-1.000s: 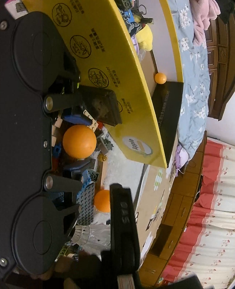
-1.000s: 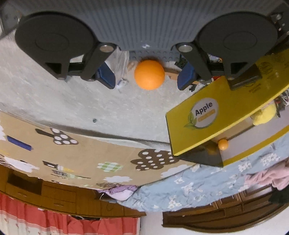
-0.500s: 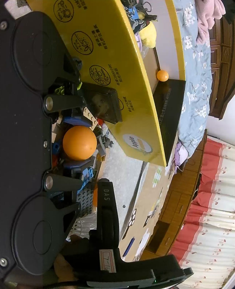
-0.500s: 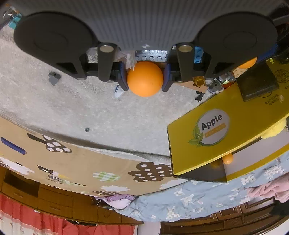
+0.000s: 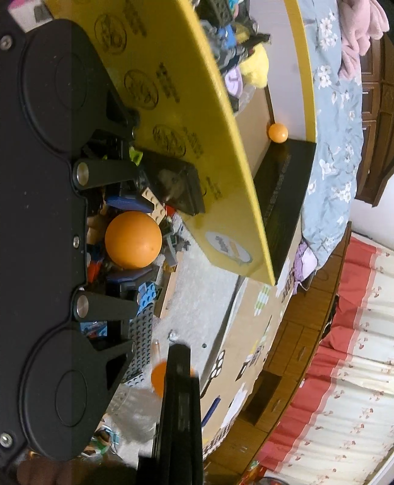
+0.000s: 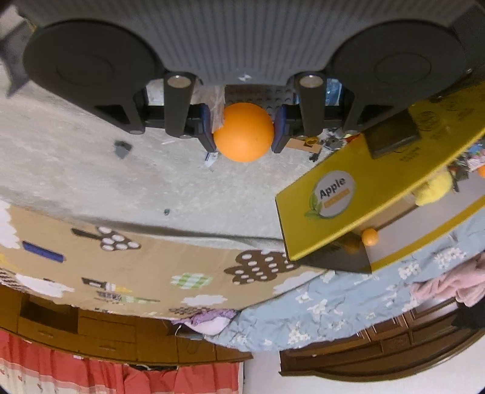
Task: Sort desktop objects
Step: 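Carry both orange balls over the yellow Apple box with both grippers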
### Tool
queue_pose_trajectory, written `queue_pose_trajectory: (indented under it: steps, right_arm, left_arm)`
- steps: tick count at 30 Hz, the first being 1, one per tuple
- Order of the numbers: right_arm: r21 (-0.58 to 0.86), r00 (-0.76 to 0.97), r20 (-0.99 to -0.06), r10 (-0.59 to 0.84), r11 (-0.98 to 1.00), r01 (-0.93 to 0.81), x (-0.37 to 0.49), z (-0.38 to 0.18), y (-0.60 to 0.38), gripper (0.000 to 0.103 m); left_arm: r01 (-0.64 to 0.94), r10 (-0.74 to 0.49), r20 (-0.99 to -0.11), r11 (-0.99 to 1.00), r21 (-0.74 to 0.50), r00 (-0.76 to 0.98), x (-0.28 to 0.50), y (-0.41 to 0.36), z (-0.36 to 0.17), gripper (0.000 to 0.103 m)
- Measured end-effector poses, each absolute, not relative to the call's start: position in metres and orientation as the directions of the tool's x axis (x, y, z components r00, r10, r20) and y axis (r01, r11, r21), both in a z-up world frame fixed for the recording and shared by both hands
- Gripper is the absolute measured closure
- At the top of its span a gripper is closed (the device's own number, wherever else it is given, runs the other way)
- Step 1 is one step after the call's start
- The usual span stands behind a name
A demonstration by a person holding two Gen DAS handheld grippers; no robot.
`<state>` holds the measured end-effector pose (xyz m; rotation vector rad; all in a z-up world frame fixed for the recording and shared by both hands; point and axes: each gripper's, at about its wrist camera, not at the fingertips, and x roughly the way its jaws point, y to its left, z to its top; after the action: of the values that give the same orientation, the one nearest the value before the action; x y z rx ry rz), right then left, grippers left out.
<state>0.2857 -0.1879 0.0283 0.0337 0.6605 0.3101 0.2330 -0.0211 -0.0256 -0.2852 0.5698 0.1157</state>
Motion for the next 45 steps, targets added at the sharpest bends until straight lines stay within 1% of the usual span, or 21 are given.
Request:
queue_pose_trajectory:
  steps: [3, 6, 11, 21, 26, 34, 41, 45]
  right_arm:
    - [0.167, 0.743, -0.589, 0.316, 0.948, -0.27, 0.268, 0.042, -0.198, 0.06]
    - [0.185, 0.732, -0.604, 0.315, 0.949, -0.255, 0.249, 0.046, -0.206, 0.06]
    - [0.222, 0.706, -0.637, 0.31, 0.95, -0.217, 0.217, 0.045, -0.216, 0.06]
    - [0.265, 0.697, -0.641, 0.322, 0.945, -0.192, 0.141, 0.05, -0.217, 0.06]
    - [0.266, 0.704, -0.633, 0.322, 0.944, -0.193, 0.112, 0.055, -0.211, 0.06]
    - [0.333, 0.711, -0.613, 0.345, 0.929, -0.164, 0.075, 0.044, -0.196, 0.06]
    - [0.442, 0.692, -0.59, 0.417, 0.883, -0.155, 0.059, 0.035, -0.173, 0.06]
    - [0.434, 0.688, -0.581, 0.435, 0.881, -0.189, 0.057, 0.041, -0.152, 0.06]
  left_arm:
    - [-0.182, 0.028, -0.534, 0.954, -0.238, 0.845, 0.22, -0.017, -0.015, 0.066]
    - [-0.178, 0.026, -0.531, 0.955, -0.237, 0.847, 0.204, -0.016, -0.002, 0.066]
    - [-0.131, -0.033, -0.546, 0.957, -0.259, 0.837, 0.17, -0.014, 0.015, 0.066]
    - [-0.012, -0.116, -0.508, 0.97, -0.242, 0.854, 0.082, -0.003, 0.044, 0.066]
    - [0.002, -0.115, -0.497, 0.975, -0.222, 0.86, 0.049, 0.009, 0.053, 0.066]
    - [-0.013, -0.096, -0.496, 0.977, -0.211, 0.863, 0.019, 0.037, 0.053, 0.066]
    - [-0.034, -0.075, -0.462, 0.974, -0.223, 0.884, 0.003, 0.062, 0.063, 0.066]
    - [-0.036, -0.053, -0.433, 0.98, -0.194, 0.9, 0.0, 0.078, 0.073, 0.066]
